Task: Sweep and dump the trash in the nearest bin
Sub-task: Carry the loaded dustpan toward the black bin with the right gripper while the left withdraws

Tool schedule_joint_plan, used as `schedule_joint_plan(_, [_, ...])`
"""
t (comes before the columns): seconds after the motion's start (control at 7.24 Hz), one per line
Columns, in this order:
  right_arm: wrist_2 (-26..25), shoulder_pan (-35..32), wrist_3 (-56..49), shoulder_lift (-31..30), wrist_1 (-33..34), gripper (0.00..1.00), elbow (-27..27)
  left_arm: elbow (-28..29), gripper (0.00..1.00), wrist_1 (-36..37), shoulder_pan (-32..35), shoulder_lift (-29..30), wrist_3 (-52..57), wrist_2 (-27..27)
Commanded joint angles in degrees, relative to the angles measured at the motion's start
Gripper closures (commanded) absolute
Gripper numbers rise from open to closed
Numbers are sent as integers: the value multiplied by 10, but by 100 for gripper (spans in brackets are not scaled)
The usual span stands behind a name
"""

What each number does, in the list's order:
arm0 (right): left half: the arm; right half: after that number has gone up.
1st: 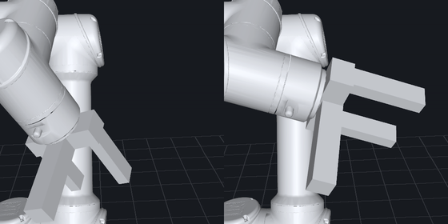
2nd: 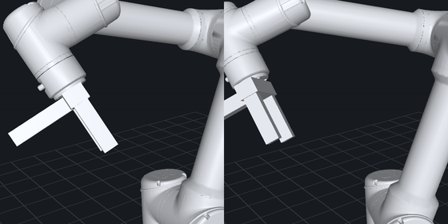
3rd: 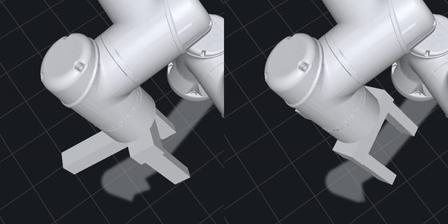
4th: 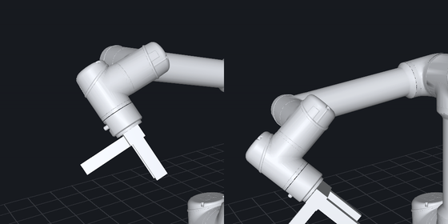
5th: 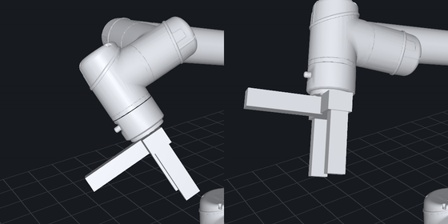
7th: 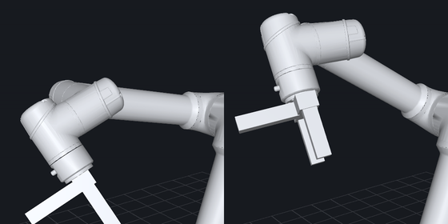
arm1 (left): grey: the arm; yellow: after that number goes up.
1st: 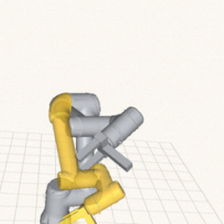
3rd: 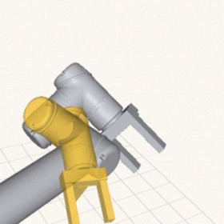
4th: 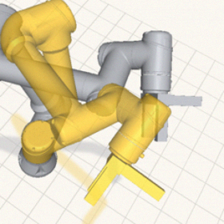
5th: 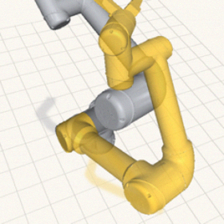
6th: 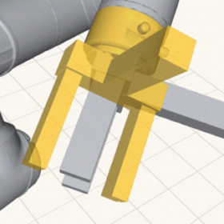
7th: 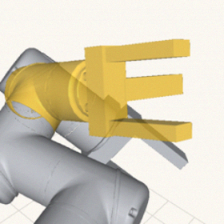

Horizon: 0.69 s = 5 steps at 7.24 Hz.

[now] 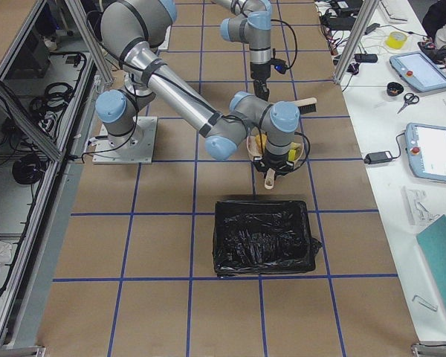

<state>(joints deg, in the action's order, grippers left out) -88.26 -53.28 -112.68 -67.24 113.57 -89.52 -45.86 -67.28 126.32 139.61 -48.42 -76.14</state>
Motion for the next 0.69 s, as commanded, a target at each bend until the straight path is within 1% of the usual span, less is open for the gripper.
schedule_joint_plan(0.0, [81, 43, 0, -5, -55, 100, 9, -88, 100, -35, -80, -68, 112, -2])
schedule_joint_plan(0.14, [125, 57, 1, -3, -95, 100, 35, -139, 100, -46, -114, -98, 176, -7])
schedule_joint_plan(0.28, [130, 60, 0, -3, -125, 100, 75, -196, 100, -48, -128, -132, 214, -32])
schedule_joint_plan(0.41, [136, 68, 0, -3, -171, 100, 123, -262, 100, -48, -130, -166, 230, -44])
schedule_joint_plan(0.55, [129, 70, -8, 3, -210, 100, 168, -341, 100, -43, -131, -207, 247, -49])
